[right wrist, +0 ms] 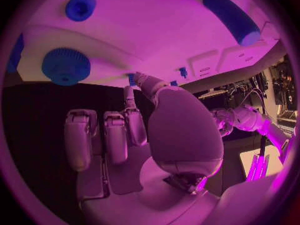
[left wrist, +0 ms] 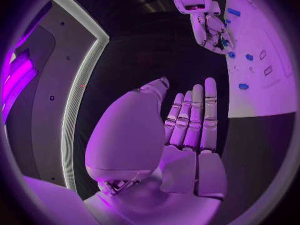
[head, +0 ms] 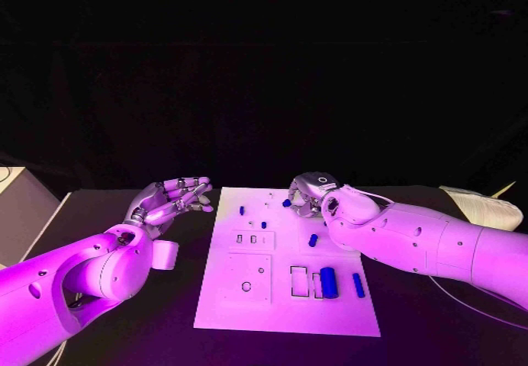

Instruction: Assemble the parts on the task board

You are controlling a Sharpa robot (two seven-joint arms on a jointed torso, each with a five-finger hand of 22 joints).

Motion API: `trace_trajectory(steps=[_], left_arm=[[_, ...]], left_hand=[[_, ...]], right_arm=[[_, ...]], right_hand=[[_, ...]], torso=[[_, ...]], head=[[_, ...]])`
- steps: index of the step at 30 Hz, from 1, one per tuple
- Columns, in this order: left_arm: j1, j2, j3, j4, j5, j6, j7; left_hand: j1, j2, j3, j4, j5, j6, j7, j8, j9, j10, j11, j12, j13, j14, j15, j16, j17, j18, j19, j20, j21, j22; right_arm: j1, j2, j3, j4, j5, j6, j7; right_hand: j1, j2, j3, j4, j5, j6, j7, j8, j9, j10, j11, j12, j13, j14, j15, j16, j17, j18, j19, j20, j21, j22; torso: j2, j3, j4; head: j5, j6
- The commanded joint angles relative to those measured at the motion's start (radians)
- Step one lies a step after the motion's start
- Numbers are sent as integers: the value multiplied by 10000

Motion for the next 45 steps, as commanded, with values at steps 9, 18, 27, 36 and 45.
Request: trace_trajectory(steps=[9, 18, 27, 36, 45], left_arm=[[1, 10, 7, 18, 0, 125, 85], [1, 11, 7, 26, -1, 125, 80], [2, 9, 7, 31, -2, 121, 73], [3, 16, 7, 47, -3, 115, 66], [4, -3, 7, 55, -4, 100, 57]], left_hand=[[63, 6, 22, 14, -30, -54, 238, -66, -9, -82, -10, 10, 7, -67, 17, 39, -9, 94, -59, 9, 35, 9], [63, 6, 22, 14, -30, -54, 238, -66, -9, -82, -10, 10, 7, -67, 17, 39, -9, 94, -59, 9, 35, 9], [70, 2, 21, 11, -31, -65, 246, -74, -14, -95, -3, 8, 6, -88, 23, 54, -23, 96, -95, 17, 64, 25], [69, -1, 19, 11, -32, -70, 250, -77, -16, -102, -1, 6, 5, -92, 25, 59, -26, 96, -104, 20, 71, 29], [68, -3, 17, 13, -32, -79, 256, -83, -19, -112, 4, 2, 4, -98, 27, 65, -30, 97, -114, 23, 80, 34]], right_arm=[[-10, 49, 1, 46, -151, -1105, 212], [-22, 232, -5, -204, -185, -343, 226], [-40, 386, -23, -474, -407, 535, 280], [-54, 558, -31, -676, -447, 657, 411], [-76, 611, -38, -799, -451, 686, 411]], right_hand=[[163, -58, 45, -76, 100, -81, 31, -87, -40, 19, 13, 15, 1235, 1021, -38, 47, 2533, -161, 695, -85, 92, 1838], [217, -137, -11, -116, -225, -123, 45, -136, -74, -28, 27, -18, 1203, 1020, -24, 45, 2528, -158, 689, -71, 79, 1831], [414, -413, -220, -265, -380, -634, 181, -511, -259, -200, 134, -134, 1091, 1026, 64, 53, 2554, -158, 684, -3, 68, 1835], [538, -354, -250, -298, -332, -729, 215, -623, -326, -178, 170, -108, 1121, 1033, 99, 65, 2586, -166, 696, 34, 93, 1868], [537, -17, -82, -182, -258, -338, 150, -491, -328, -94, 126, -44, 1185, 1035, 66, 68, 2596, -168, 704, 26, 103, 1888]], torso=[[6, -2, 3], [10, -8, 10], [5, -14, 27], [10, -9, 9], [5, 2, -12]], head=[[5, 3], [15, -20], [56, -67], [69, -76], [88, -88]])
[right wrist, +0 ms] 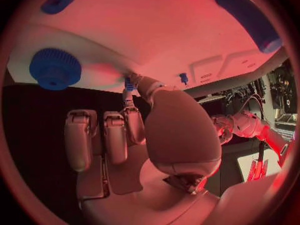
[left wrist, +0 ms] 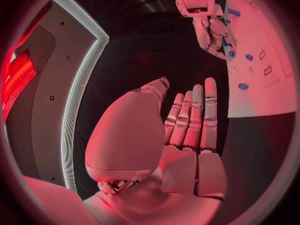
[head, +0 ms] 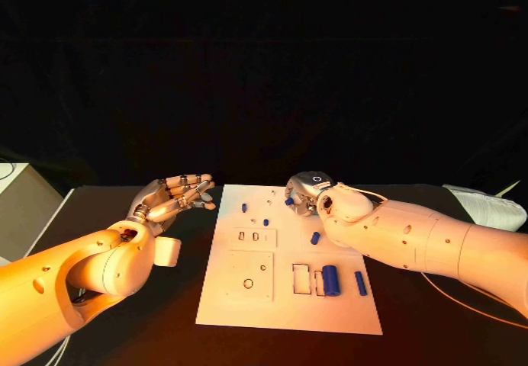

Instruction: Assemble the parts on the task board

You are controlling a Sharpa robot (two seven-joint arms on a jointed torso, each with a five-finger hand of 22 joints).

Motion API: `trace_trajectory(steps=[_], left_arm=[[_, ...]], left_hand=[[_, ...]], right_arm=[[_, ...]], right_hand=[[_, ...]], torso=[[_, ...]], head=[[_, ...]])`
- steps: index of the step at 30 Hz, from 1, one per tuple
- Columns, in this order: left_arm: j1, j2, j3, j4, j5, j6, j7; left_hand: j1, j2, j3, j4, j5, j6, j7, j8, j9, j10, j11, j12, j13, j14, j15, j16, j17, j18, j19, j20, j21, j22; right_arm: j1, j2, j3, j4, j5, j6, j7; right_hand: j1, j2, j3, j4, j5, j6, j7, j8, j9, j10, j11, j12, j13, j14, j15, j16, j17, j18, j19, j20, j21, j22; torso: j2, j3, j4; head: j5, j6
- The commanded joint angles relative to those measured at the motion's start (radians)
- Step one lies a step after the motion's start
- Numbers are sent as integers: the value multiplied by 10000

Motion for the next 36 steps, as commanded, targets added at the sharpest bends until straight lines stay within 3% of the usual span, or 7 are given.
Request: trace_trajectory(steps=[1, 7, 14, 23, 30, 34, 36], left_arm=[[5, 7, 7, 37, -4, 103, 60], [5, 3, 7, 45, -5, 96, 51], [6, 0, 7, 43, -5, 90, 32], [5, -8, 7, 41, -5, 79, 17], [5, -10, 7, 43, -5, 73, 12], [4, -16, 7, 41, -5, 65, 10], [4, -18, 7, 43, -5, 65, 9]], left_hand=[[68, -3, 17, 13, -32, -79, 257, -45, -10, -37, 0, 2, 4, -62, -9, 65, -16, 96, -79, -14, 42, 9], [66, -2, 16, 15, -32, -81, 259, -47, -11, -40, 1, 1, 4, -64, -8, 67, -18, 96, -83, -13, 46, 11], [66, -2, 16, 15, -32, -81, 259, -47, -11, -40, 1, 1, 4, -64, -8, 67, -18, 96, -83, -13, 46, 11], [57, 7, 13, 26, -30, -100, 273, -59, -18, -66, 13, -5, 2, -74, 1, 84, -28, 98, -107, -4, 70, 24], [59, 7, 12, 25, -29, -110, 280, -66, -21, -81, 18, -8, 0, -79, 4, 91, -32, 98, -117, -1, 80, 29], [63, 4, 9, 23, -29, -123, 289, -74, -25, -98, 25, -13, -1, -85, 8, 98, -37, 98, -129, 3, 91, 34], [63, 4, 9, 23, -29, -123, 289, -74, -25, -98, 25, -13, -1, -85, 8, 98, -37, 98, -129, 3, 91, 34]], right_arm=[[-22, 12, -13, -49, -173, 299, 111], [-24, 24, -16, -87, -172, 424, 100], [-24, 14, -18, -91, -172, 347, 114], [-24, -142, -18, 102, 394, -951, 617], [-23, -240, -17, 214, 1312, -1996, 1285], [-22, -279, -16, 239, 1638, -2138, 1481], [-21, -296, -16, 248, 1721, -2143, 1527]], right_hand=[[-19, 131, 52, 33, 57, 87, -10, 48, -11, 75, -41, 38, 1187, 1035, 62, 67, 2593, -168, 705, 23, 38, 1885], [-69, 404, 252, 125, 210, 341, -76, 157, -3, 153, -95, 96, 1250, 1037, 16, 70, 2601, -169, 709, -14, 42, 1896], [-86, 505, 370, 131, 64, 493, -121, 246, 18, 189, -134, 122, 1279, 1038, -17, 71, 2605, -169, 709, -45, 39, 1899], [-241, 673, 526, 240, 301, 708, -194, 425, 86, -214, -200, -225, 911, 1020, -69, 43, 2529, -147, 674, -93, -43, 1825], [-383, 575, 894, 256, 355, 621, -172, 654, 240, -2209, -197, -3039, -1826, 977, -66, -33, 2347, -105, 602, -108, -227, 1679], [-438, 427, 1174, 240, 368, 405, -44, 610, 265, -3585, -113, -5826, -4359, 957, -6, -71, 2262, -74, 553, -66, -356, 1580], [-459, 341, 1292, 219, 350, 366, -8, 586, 279, -3622, -64, -6683, -5097, 953, 20, -80, 2244, -65, 539, -34, -397, 1555]], torso=[[-2, 7, -16], [-5, 16, -15], [-3, 22, -14], [-11, 25, -18], [-10, 18, -12], [-6, 17, -14], [-3, 15, -14]], head=[[3, 1], [7, -8], [4, -9], [-5, 14], [-8, 41], [-8, 46], [-7, 40]])
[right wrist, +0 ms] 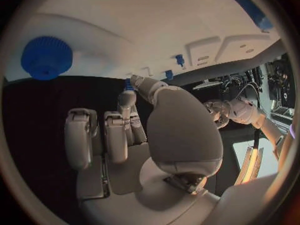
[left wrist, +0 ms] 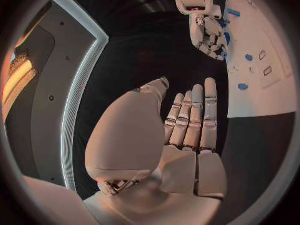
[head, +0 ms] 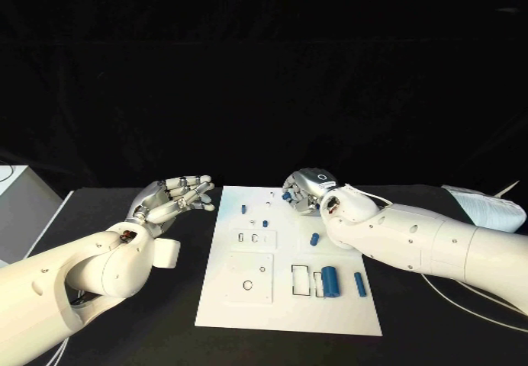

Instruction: Assemble the parts on the task board

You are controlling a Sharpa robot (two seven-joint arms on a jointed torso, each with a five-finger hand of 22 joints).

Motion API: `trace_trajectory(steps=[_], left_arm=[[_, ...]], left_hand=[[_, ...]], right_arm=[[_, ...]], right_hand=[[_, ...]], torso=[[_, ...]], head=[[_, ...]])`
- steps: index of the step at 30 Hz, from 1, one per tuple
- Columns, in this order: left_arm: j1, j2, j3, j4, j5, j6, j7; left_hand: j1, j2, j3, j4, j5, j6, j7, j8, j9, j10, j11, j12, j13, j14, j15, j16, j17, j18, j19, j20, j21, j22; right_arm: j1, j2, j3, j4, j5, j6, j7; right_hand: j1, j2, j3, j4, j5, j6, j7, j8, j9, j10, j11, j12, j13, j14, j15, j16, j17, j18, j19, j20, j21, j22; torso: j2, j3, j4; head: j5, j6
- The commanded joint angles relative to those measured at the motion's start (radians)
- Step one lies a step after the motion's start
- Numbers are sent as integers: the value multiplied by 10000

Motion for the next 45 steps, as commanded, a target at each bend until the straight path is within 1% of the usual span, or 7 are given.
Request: trace_trajectory(steps=[1, 10, 14, 19, 24, 29, 45], left_arm=[[3, 4, 7, 30, -4, 71, 47], [3, 4, 7, 30, -4, 69, 46], [3, 19, 7, 29, -5, 73, 45], [3, 40, 7, 20, -5, 74, 46], [3, 62, 7, 11, -5, 75, 47], [3, 86, 7, 1, -5, 76, 45], [6, 113, 8, 21, -19, 67, 43]], left_hand=[[63, 4, 9, 23, -29, -65, 306, -35, -15, -63, -9, -13, -1, -85, 8, 49, -9, 99, -55, 2, 53, 14], [66, 3, 6, 22, -28, -78, 315, -42, -19, -83, -1, -16, -2, -93, 14, 57, -15, 99, -69, 7, 66, 21], [66, 3, 6, 22, -28, -78, 315, -42, -19, -83, -1, -16, -2, -93, 14, 57, -15, 99, -69, 7, 66, 21], [66, 3, 6, 22, -28, -78, 315, -42, -19, -83, -1, -16, -2, -93, 14, 57, -15, 99, -69, 7, 66, 21], [66, 3, 6, 22, -28, -78, 315, -42, -19, -83, -1, -16, -2, -93, 14, 57, -15, 99, -69, 7, 66, 21], [66, 3, 6, 22, -28, -78, 315, -42, -19, -83, -1, -16, -2, -93, 14, 57, -15, 99, -69, 7, 66, 21], [74, 4, 3, 19, -27, -90, 323, -51, -24, -104, 6, -15, -2, -105, 21, 71, -24, 100, -91, 15, 87, 32]], right_arm=[[-1, -23, -1, 27, 595, -508, 561], [0, -2, -1, -69, 1529, -497, 645], [1, 138, 0, -324, 3133, -613, 950], [2, 369, 4, -664, 4424, -737, 1340], [-4, 601, 7, -936, 5008, -749, 1497], [-47, 847, 10, -1262, 5359, -742, 1504], [-176, 1346, 22, -1786, 6289, -412, 1672]], right_hand=[[-14, -144, 109, -35, 17, -48, 77, -39, 241, -166, -76, -741, -619, 947, 32, -52, 2219, -56, 526, 47, -78, 1531], [16, -349, 269, -215, -56, -178, 191, -212, 261, 389, 34, -2770, -2324, 934, 130, -79, 2170, -32, 497, 145, -202, 1469], [23, -219, -9, -345, 14, -164, 90, -314, 197, 202, -88, -660, -626, 940, 33, -72, 2187, -29, 505, 43, -223, 1480], [-28, -59, -277, -410, 124, -145, 21, -355, 157, 1768, -106, 3473, 3126, 958, 1, -42, 2259, -40, 535, 23, -195, 1539], [-49, 24, -418, -435, 114, -98, 5, -340, 146, 2756, -122, 5057, 4656, 991, -3, 20, 2398, -73, 594, 14, -69, 1662], [-82, 125, -614, -460, 85, -53, -27, -341, 115, 4767, -141, 7145, 6861, 1033, -19, 100, 2583, -131, 687, 4, 156, 1868], [-73, 220, -690, -493, 54, -82, -36, -407, 72, 5196, -152, 7475, 7253, 1044, -27, 121, 2633, -189, 775, -5, 384, 2064]], torso=[[9, -9, 3], [11, -3, 5], [6, -6, 8], [5, -17, 30], [6, -28, 39], [8, -32, 51], [31, -36, 57]], head=[[1, -3], [-6, -1], [-23, 24], [-39, 33], [-39, 44], [-16, 48], [55, 45]])
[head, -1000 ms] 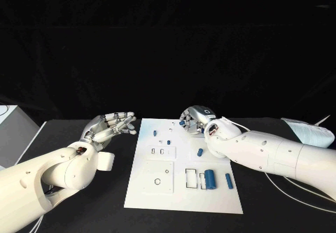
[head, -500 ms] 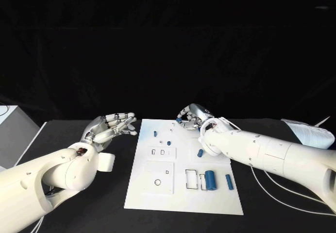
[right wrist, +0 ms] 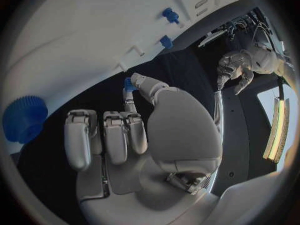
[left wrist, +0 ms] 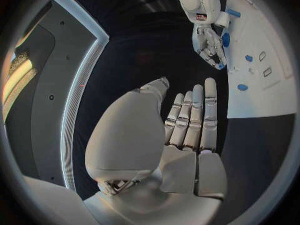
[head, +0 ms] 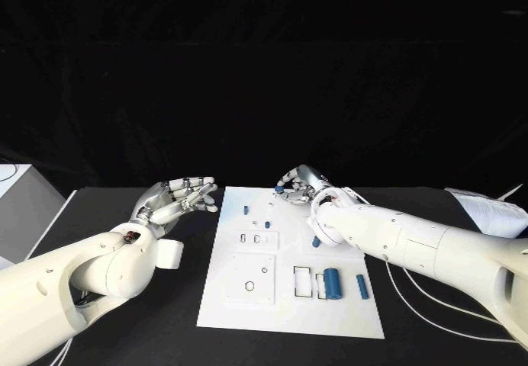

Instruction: Assemble the parts on the task board

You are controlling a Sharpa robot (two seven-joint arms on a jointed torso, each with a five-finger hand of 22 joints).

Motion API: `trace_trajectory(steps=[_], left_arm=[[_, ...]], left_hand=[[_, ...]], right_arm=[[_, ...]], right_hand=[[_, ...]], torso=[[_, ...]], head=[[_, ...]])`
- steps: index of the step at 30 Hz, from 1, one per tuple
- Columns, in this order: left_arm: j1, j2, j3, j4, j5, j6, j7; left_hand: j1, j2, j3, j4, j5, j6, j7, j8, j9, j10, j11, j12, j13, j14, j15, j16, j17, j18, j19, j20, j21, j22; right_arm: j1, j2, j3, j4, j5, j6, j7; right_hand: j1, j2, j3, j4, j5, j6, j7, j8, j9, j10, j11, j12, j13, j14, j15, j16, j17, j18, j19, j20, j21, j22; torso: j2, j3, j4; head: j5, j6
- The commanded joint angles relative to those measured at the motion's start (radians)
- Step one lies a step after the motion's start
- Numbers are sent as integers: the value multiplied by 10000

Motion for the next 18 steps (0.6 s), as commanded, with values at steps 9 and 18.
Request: trace_trajectory(steps=[9, 18], left_arm=[[5, 81, 7, -19, -51, 72, 68], [4, 153, 7, -88, -56, 82, 67]], left_hand=[[81, 4, 2, 16, -26, -98, 327, -56, -18, -79, -26, -12, -1, -79, -9, 41, -15, 101, -70, -17, 49, 17], [81, 4, 2, 16, -26, -98, 327, -56, -18, -79, -26, -12, -1, -79, -9, 41, -15, 101, -70, -17, 49, 17]], right_arm=[[-66, 225, 9, -129, 379, 200, 239], [-71, 352, 15, -218, 330, 183, 233]], right_hand=[[4, 90, -67, 0, -60, -30, -26, -75, 8, 1075, -8, 20, 2627, 1064, -78, 42, 2633, -205, 798, -81, 121, 2116], [-13, 73, -88, 3, -85, -41, -23, -86, 3, 1075, -6, 20, 2627, 1064, -76, 42, 2633, -211, 807, -80, 143, 2134]], torso=[[26, -17, -21], [18, -11, -5]], head=[[12, -13], [7, -27]])
